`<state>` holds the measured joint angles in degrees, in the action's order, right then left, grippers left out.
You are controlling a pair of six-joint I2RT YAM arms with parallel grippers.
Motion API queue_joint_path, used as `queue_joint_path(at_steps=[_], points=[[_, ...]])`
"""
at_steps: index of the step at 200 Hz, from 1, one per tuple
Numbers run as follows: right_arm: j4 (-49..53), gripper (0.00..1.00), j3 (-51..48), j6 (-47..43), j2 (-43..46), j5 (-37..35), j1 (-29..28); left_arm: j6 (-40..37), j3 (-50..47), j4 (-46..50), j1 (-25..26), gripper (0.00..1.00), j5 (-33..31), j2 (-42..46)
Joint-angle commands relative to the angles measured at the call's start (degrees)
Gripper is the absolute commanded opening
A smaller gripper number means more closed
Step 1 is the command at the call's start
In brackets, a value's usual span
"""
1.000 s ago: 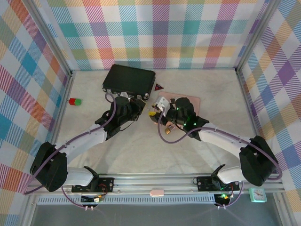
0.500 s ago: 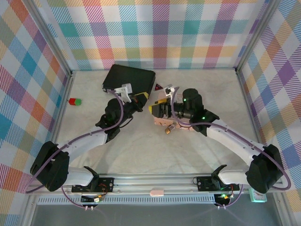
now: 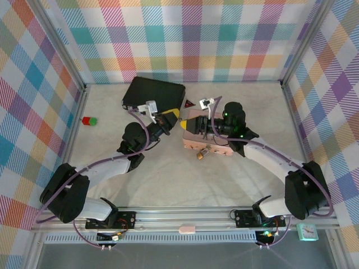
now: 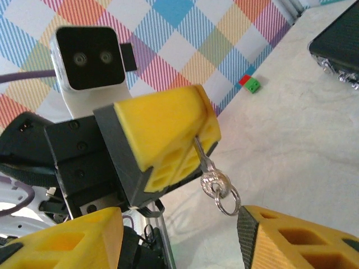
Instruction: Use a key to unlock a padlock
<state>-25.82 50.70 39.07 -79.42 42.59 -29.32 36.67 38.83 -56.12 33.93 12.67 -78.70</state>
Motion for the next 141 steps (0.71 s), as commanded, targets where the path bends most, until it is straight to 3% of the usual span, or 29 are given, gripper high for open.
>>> queue_joint_path(at_steps=[1, 103, 141], points=[[-9.20, 0.54, -1.05, 2.45, -1.04, 3.11, -0.21, 1.55, -0.17, -5.17, -0.45, 0.00, 1.65, -0.14], [-16.16, 0.32, -1.09, 3.62, -4.43, 1.58, -0.12, 4.60, -1.11, -7.59, -0.31, 0.00, 2.63, -0.71], [-18.16, 0.11, -1.38, 5.11, -5.21, 2.32, -0.18, 4.81, -1.39, -7.77, -0.18, 0.00, 2.36, -0.30]])
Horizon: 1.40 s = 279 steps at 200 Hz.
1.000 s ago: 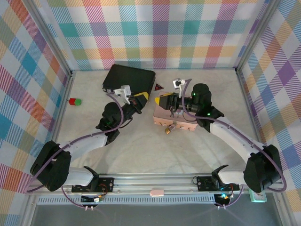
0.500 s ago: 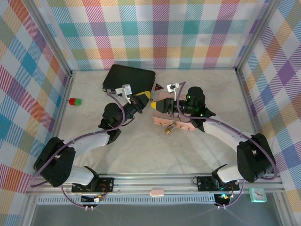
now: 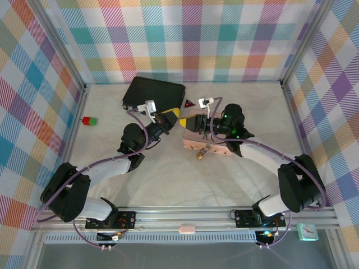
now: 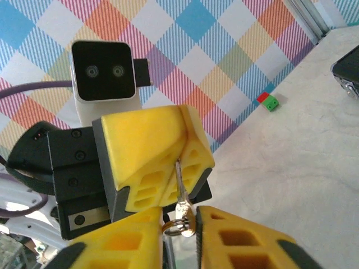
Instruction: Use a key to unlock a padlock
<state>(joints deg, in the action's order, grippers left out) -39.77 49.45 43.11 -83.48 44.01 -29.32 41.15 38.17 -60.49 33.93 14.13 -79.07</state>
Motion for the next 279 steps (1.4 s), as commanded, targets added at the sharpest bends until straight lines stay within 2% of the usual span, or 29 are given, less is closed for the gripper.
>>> queue_joint_path(at_steps=[1, 18, 70, 78, 89, 97, 107, 132, 178, 219, 236, 257, 267, 279], points=[[-4.28, 0.11, -0.14, 1.08, -1.19, 0.94, -0.15, 0.29, -0.73, -3.36, -0.23, 0.00, 0.90, 0.06], [-4.91, 0.00, -0.32, 1.36, -1.42, 1.12, -0.12, 0.42, -0.69, -3.32, -0.15, 0.00, 0.87, -0.02], [-3.99, 0.00, -0.85, 0.00, -0.43, 0.29, -0.04, 1.05, -1.06, -2.83, 0.10, 0.00, 0.21, 0.34], [-2.11, 0.00, -0.48, -1.26, -0.07, 0.35, -0.03, 1.52, -1.32, -2.00, 0.08, 0.18, -0.68, 0.67], [1.86, 0.00, 0.13, -3.81, 0.78, 0.30, -0.03, 1.97, -1.54, -0.49, -0.22, 0.53, -1.44, 1.36], [5.50, 0.00, 0.44, -5.83, 1.56, 0.20, -0.05, 2.55, -1.45, 0.89, -0.27, 0.67, -1.65, 1.74], [9.93, 0.00, 0.88, -8.56, 2.70, -0.22, -0.04, 2.90, -0.98, 2.66, -0.48, 0.72, -0.91, 1.94], [17.57, 0.00, 1.85, -13.40, 5.00, -0.92, -0.03, 3.51, 0.85, 7.17, -0.52, 0.72, 1.61, 1.61], [20.78, 0.00, 2.56, -15.16, 5.53, -0.46, -0.03, 5.34, 1.99, 7.40, -0.45, 0.59, 5.05, -0.10], [22.58, 0.00, 3.59, -16.12, 4.89, -0.80, -0.03, 5.19, 2.33, 8.05, -0.36, 0.27, 6.32, 0.21], [22.75, 0.00, 3.81, -16.35, 4.91, -1.05, 0.05, 4.83, 2.73, 9.09, -0.29, 0.17, 7.07, 0.24], [22.58, 0.00, 3.99, -16.23, 4.91, -1.44, 0.05, 4.87, 2.84, 9.24, -0.27, 0.08, 7.57, 0.02], [22.54, 0.00, 4.14, -16.18, 4.82, -1.62, 0.05, 4.91, 2.80, 9.25, -0.25, 0.00, 7.76, -0.09], [22.63, 0.00, 4.25, -16.04, 4.73, -1.81, 0.05, 5.02, 2.53, 8.91, -0.18, 0.00, 7.89, 0.09]])
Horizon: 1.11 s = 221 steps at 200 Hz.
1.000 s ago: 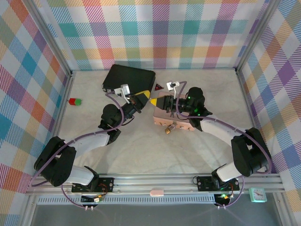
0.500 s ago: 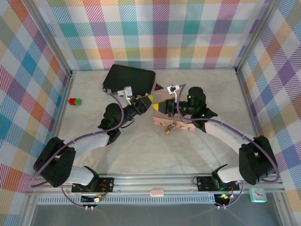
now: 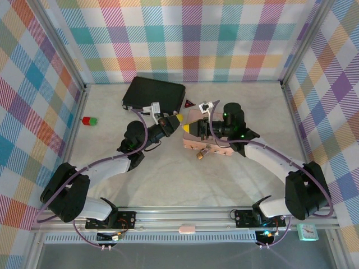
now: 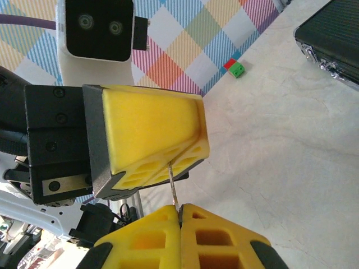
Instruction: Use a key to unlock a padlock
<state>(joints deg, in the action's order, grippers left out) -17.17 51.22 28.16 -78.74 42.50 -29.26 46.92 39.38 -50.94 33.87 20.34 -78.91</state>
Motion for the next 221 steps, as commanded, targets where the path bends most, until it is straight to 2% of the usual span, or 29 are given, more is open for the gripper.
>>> queue_joint_path(at_steps=[1, 6, 38, 54, 119, 221], points=[[0.03, 0.00, 2.48, -1.09, -0.01, -0.35, -0.06, -0.72, 1.28, -0.69, -0.12, 0.00, 1.66, -0.08], [-0.04, 0.01, 2.41, -1.01, 0.06, -0.65, -0.01, -0.69, 1.06, -1.05, -0.12, 0.00, 1.51, 0.01], [-4.02, 0.32, -0.35, 1.24, 1.76, -2.89, 0.08, -0.06, -0.52, -2.58, 0.00, 0.00, -1.61, 1.51], [-9.07, 0.36, -2.11, 4.55, 1.94, -2.53, 0.16, 0.11, -1.04, -3.55, 0.30, 0.00, -2.98, 1.81], [-23.66, 0.37, -4.81, 13.62, -2.53, -0.42, 0.16, 1.70, -1.87, -6.89, 0.81, 0.00, -4.27, 1.36], [-27.59, 0.35, -5.69, 16.78, -5.11, 1.71, -0.19, 1.94, -2.35, -7.63, 1.02, 0.00, -5.79, 1.69]])
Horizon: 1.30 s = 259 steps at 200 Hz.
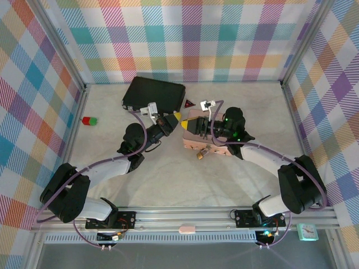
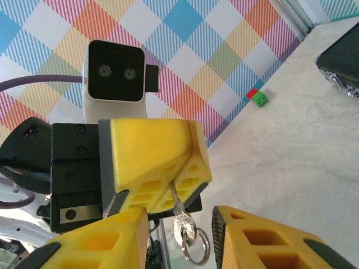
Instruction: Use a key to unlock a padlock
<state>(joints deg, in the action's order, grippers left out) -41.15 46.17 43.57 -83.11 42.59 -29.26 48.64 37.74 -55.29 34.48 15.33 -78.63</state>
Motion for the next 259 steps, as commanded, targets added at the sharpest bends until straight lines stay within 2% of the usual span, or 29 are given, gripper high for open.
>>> queue_joint_path(at_steps=[1, 33, 125, 141, 166, 191, 202, 216, 221, 232, 244, 259], points=[[-3.60, 0.35, -0.65, 1.36, -0.74, 1.62, -0.19, 0.18, -0.77, -3.31, 0.41, 0.00, -0.85, 1.44], [-2.60, 0.35, -0.74, 0.73, -0.47, 1.45, -0.19, 0.18, -0.91, -3.60, 0.41, 0.00, -1.18, 1.68], [-5.33, 0.25, -0.06, 2.46, -2.13, 1.71, -0.27, 0.51, -0.82, -4.10, 1.01, 0.00, -1.02, 1.46], [-5.74, 0.19, -0.02, 2.75, -2.41, 1.61, -0.27, 0.69, -0.92, -4.29, 1.12, 0.00, -1.09, 1.42], [-5.33, 0.00, -0.33, 2.14, -2.02, 1.01, -0.25, 0.75, -1.08, -4.26, 1.11, 0.00, -1.40, 1.65], [0.47, 0.00, -0.28, -0.91, -0.28, -1.00, -0.12, -0.54, -1.04, -0.96, 1.00, 0.00, -2.46, 2.98], [3.95, 0.00, -0.34, -2.75, 1.06, -2.19, -0.02, -2.02, -0.92, 2.31, 0.89, 0.19, -3.13, 4.24], [11.43, 0.00, -0.48, -5.74, 3.28, -4.76, 0.08, -4.58, -0.61, 8.26, 0.70, 0.61, -4.29, 6.56], [14.61, 0.00, -0.48, -7.05, 4.24, -5.99, 0.08, -5.76, -0.30, 11.37, 0.60, 0.69, -4.86, 7.47], [21.16, 0.00, -0.66, -10.07, 6.24, -8.94, 0.08, -8.93, 0.64, 19.08, 0.33, 0.78, -6.33, 9.46], [28.38, 0.00, -0.93, -12.80, 8.40, -12.68, 0.16, -12.81, 1.76, 26.65, 0.24, 0.80, -7.17, 10.92], [38.53, 0.00, -1.00, -15.86, 11.20, -17.94, 0.17, -17.42, 4.26, 36.65, 0.23, 0.79, -5.25, 10.69]])
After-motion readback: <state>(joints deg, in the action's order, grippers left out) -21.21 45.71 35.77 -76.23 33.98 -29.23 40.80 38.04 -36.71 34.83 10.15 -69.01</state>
